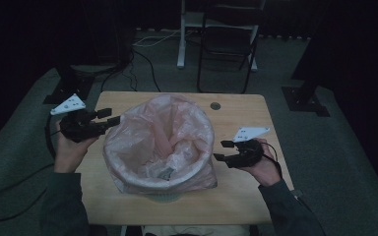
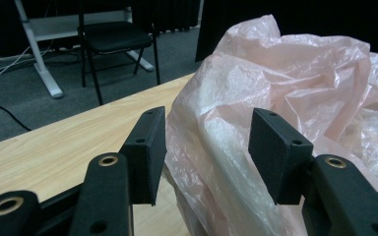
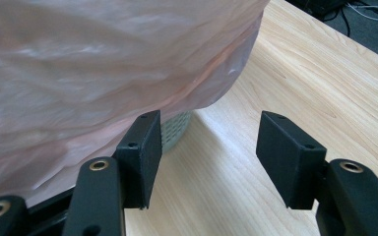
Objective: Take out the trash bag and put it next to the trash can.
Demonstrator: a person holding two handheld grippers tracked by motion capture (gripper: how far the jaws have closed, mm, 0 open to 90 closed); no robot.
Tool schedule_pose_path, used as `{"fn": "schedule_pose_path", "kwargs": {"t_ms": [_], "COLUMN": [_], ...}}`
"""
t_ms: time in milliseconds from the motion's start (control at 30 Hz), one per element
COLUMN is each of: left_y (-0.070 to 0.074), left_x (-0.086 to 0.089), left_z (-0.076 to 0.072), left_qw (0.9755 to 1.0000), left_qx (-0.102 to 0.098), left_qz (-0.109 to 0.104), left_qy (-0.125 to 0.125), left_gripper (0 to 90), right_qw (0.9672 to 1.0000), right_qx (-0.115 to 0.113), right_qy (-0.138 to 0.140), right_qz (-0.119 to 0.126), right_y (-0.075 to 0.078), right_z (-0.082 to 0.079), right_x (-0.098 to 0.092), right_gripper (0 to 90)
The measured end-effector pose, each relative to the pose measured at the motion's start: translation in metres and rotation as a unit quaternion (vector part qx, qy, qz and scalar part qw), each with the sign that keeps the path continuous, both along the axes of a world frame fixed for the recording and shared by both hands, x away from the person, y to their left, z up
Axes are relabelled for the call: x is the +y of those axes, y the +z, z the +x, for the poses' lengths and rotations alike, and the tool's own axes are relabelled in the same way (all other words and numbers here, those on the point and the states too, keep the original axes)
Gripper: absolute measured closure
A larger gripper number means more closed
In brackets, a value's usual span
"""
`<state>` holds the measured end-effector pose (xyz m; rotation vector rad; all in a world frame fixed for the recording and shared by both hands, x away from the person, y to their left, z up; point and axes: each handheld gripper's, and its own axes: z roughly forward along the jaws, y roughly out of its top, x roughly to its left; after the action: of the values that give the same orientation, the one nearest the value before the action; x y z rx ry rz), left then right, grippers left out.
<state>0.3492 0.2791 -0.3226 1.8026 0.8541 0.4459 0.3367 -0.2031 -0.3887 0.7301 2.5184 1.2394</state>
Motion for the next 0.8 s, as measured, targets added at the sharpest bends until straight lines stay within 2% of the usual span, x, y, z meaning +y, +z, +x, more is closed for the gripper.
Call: {"fn": "schedule_pose_path", "kwargs": {"t_ms": [100, 233, 567, 633, 800], "left_y": [0.0, 0.0, 0.0, 0.0, 0.0], "left_x": [0.001, 0.002, 0.003, 0.003, 0.003], "left_z": [0.001, 0.0, 0.0, 0.0, 0.001], "left_qw": [1.0, 1.0, 1.0, 1.0, 1.0], "left_qx": [0.0, -0.001, 0.0, 0.0, 0.002], "left_qz": [-0.003, -0.002, -0.002, -0.001, -0.002], "left_qy": [0.004, 0.006, 0.007, 0.007, 0.008], "left_gripper": [48.3, 48.2, 47.7, 47.7, 47.7], "right_qw": [1.0, 0.9994, 0.9946, 0.9938, 0.9932], "right_qx": [-0.001, -0.005, -0.031, -0.038, -0.033], "right_qy": [0.007, 0.029, 0.093, 0.1, 0.11], "right_qz": [0.006, 0.019, 0.034, 0.032, 0.02], "right_y": [0.003, 0.011, 0.029, 0.029, 0.023], "right_z": [-0.005, -0.016, -0.051, -0.055, -0.061], "right_x": [-0.003, -0.003, 0.006, 0.006, 0.003], "right_gripper": [42.4, 42.1, 37.8, 37.3, 36.1]}}
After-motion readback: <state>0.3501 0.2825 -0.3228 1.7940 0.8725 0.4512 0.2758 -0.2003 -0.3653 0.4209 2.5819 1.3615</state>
